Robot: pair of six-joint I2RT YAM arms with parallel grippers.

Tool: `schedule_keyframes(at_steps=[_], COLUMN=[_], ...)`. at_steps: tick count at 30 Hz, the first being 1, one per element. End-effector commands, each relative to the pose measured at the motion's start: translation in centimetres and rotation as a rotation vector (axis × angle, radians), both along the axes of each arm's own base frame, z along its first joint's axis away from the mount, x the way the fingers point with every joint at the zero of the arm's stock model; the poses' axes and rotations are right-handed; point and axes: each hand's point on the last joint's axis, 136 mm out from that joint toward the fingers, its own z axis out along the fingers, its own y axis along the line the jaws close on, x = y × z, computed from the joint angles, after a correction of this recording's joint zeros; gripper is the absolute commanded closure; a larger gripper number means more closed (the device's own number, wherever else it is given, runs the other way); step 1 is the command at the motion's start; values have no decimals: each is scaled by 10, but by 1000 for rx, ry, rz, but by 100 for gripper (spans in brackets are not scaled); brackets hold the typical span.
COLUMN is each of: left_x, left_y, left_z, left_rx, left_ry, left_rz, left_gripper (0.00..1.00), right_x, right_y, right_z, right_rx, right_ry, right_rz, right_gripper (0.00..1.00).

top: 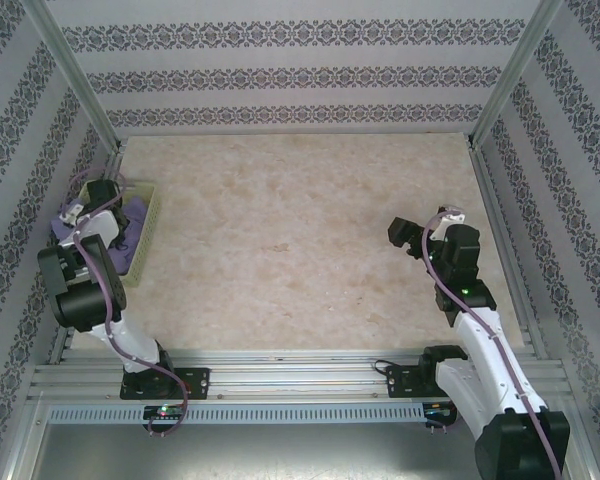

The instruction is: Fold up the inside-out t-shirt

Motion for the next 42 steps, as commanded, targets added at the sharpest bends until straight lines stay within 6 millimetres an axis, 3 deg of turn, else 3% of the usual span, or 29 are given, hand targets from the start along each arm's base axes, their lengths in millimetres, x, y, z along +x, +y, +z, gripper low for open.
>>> schedule_keyframes(at_steps=[1,3,5,6,11,15,20,24,27,29,32,35,38,42], left_x=[11,16,21,23,36,49,64,76,79,81,88,92,88,76], left_y=[-3,-5,-7,-8,-23,-47,-84,-141,-189,-226,-288,-354,-416,-483], left_z=[-16,-17,-9,-4,55,115,223,321,375,398,411,398,366,294], left_rx=[-127,-146,-145,-139,-38,73,277,479,538,526,463,367,258,105], left_ry=[-71,-99,-130,-146,-260,-327,-465,-635,-741,-823,-891,-905,-877,-746], left_rz=[-11,-23,-43,-51,-126,-214,-338,-520,-659,-765,-954,-1132,-1269,-1392], left_gripper=[25,42,69,77,98,100,100,100,100,100,100,100,100,100], right_x=[-3,-4,-5,-5,-7,-8,-14,-21,-25,-28,-32,-36,-41,-47], right_y=[-1,-1,-2,-2,1,3,7,8,7,7,4,3,2,3], right_z=[-6,-8,-9,-9,-7,-5,0,5,8,10,14,18,19,16], right_rx=[-31,-36,-41,-40,-31,-22,-8,-5,-7,-6,-5,-4,2,19], right_ry=[8,18,25,25,22,23,14,8,3,2,7,17,33,67], right_rz=[-5,-4,-7,-9,-2,3,17,24,23,20,1,-2,-11,-12], right_gripper=[2,2,2,2,2,2,2,2,2,2,2,2,2,2])
